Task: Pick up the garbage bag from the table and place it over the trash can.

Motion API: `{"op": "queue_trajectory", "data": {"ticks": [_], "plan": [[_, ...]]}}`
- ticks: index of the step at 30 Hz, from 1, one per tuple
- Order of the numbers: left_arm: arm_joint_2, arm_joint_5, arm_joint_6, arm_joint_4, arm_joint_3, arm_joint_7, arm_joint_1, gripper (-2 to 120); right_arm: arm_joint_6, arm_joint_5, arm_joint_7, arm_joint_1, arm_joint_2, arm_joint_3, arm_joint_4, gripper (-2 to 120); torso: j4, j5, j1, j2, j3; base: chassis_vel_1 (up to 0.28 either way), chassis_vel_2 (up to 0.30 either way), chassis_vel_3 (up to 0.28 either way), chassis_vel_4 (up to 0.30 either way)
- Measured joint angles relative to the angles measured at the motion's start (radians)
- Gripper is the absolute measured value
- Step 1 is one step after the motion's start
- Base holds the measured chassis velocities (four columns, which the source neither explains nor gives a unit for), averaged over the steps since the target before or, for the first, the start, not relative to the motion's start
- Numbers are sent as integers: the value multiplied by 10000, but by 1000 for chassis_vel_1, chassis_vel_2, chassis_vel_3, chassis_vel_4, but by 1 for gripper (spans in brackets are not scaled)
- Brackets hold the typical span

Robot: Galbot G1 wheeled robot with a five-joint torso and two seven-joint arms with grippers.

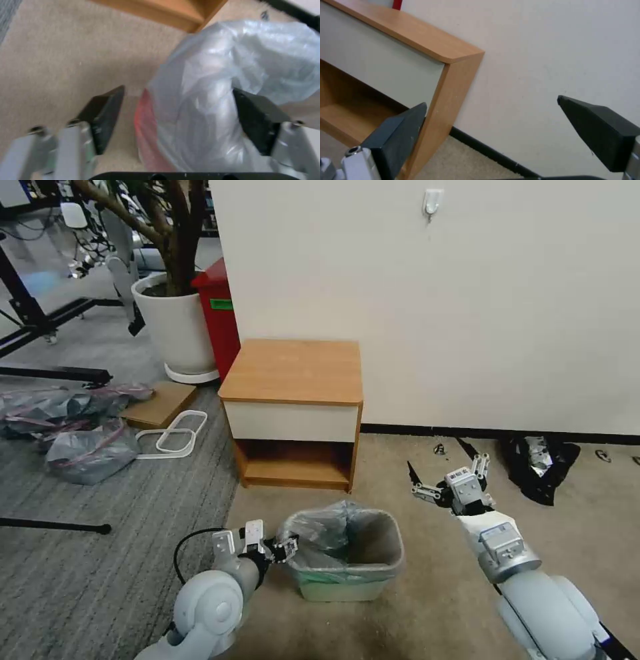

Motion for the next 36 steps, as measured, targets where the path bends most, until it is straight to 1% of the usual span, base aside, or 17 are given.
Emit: {"op": "queue_trajectory", "data": {"ticks": [4, 7, 10, 11, 13, 14, 15, 17, 18, 19, 22, 23, 25, 30, 33, 35, 36], "plan": [[30, 397, -302, -135, -214, 643, 200, 97, 151, 710, 25, 34, 52, 92, -94, 100, 0, 1, 0, 0, 0, 0, 0, 0, 0], [64, 759, -423, -264, -381, 1080, 368, 99, 240, 1190, 27, 42, 118, 200, -118, 100, -1, 1, 0, 0, 0, 0, 0, 0, 0], [186, 1422, -720, -608, -753, 2028, 827, 100, 454, 1690, -40, -48, 224, 528, -134, 100, 0, 1, 0, 0, 0, 0, 0, 0, 0], [186, 1422, -720, -608, -753, 2028, 827, 100, 454, 1690, -40, -48, 224, 528, -134, 100, 0, 1, 0, 0, 0, 0, 0, 0, 0], [251, 2157, -1350, -791, -1079, 2794, 1181, 100, 717, 1956, -98, -143, 317, 763, -127, 100, 0, 0, 0, 0, 0, 0, 0, 0, 0], [245, 2775, -1979, -866, -1290, 3229, 1390, 100, 941, 2073, -116, -208, 383, 869, -124, 100, 0, 1, 0, 0, 0, 0, 0, 0, 0], [245, 2775, -1979, -866, -1290, 3229, 1390, 100, 941, 2073, -116, -208, 383, 869, -124, 100, 0, 1, 0, 0, 0, 0, 0, 0, 0], [78, 3923, -2990, -1042, -1708, 3635, 1724, 100, 1319, 2193, -121, -371, 511, 1034, -123, 100, 1, 0, 0, 0, 0, 0, 0, 0, 0], [-100, 4621, -3591, -1153, -1961, 3709, 1908, 100, 1540, 2212, -120, -520, 592, 1104, -125, 100, 1, -1, 0, 1, 0, 0, 0, 0, 0], [-100, 4621, -3591, -1153, -1961, 3709, 1908, 100, 1540, 2212, -120, -520, 592, 1104, -125, 100, 1, -1, 0, 1, 0, 0, 0, 0, 0], [-751, 6242, -4977, -1442, -2783, 3731, 2411, 100, 1974, 2287, -151, -927, 915, 1272, -183, 100, 0, 0, 0, 1, -1, 0, 0, 0, 0], [-751, 6242, -4977, -1442, -2783, 3731, 2411, 100, 1974, 2287, -151, -927, 915, 1272, -183, 100, 0, 0, 0, 1, -1, 0, 0, 0, 0], [-1169, 7249, -5870, -1384, -3348, 3727, 2650, 100, 2043, 2411, -259, -1121, 1246, 1323, -239, 100, 1, 1, 0, 1, -1, 0, 0, 0, 0], [-1728, 7900, -6722, -1214, -3904, 3713, 2969, 100, 2114, 2556, -1012, -1238, 1750, 1433, -528, 100, 0, 2, 0, 0, -1, 0, 0, 0, 0], [-2105, 8014, -7348, -642, -4075, 3693, 3072, 100, 2073, 2613, -1649, -1101, 2059, 1444, -961, 100, 1, 1, 0, 0, -1, 0, 0, 0, 0], [-2134, 8039, -7420, -561, -4075, 3693, 3070, 100, 2055, 2599, -1745, -1072, 2090, 1449, -1032, 100, 1, 0, 0, 1, -1, 0, 0, 0, 0], [-2233, 8094, -7638, -209, -4044, 3693, 3022, 100, 1953, 2451, -2055, -1007, 2185, 1500, -1272, 100, 1, -1, 0, 0, -1, 0, 0, 0, 0]]}}
